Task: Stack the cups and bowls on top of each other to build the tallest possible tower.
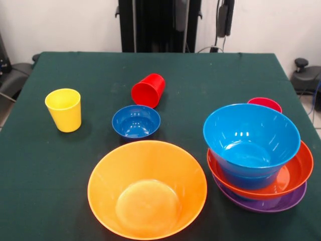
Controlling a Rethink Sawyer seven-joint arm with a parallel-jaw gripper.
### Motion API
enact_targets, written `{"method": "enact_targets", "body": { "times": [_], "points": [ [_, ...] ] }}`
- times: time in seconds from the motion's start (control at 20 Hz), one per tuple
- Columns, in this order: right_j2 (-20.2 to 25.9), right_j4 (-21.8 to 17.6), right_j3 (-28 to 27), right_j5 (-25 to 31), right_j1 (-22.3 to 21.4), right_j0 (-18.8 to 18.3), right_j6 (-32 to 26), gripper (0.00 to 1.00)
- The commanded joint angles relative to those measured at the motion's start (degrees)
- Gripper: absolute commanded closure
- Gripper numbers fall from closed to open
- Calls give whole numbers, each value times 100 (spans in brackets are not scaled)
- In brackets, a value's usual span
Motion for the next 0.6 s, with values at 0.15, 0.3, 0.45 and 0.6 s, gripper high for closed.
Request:
{"method": "enact_targets", "body": {
  "times": [0.15, 0.3, 0.45, 0.6],
  "points": [
    [1126, -674, -180, 151, 762, -350, -2287, 0],
    [1181, -757, -277, 274, 769, -387, -2320, 0],
    [1267, -817, -398, 344, 864, -448, -2398, 0],
    [1290, -821, -59, 167, 716, -560, -2453, 0]
  ]
}}
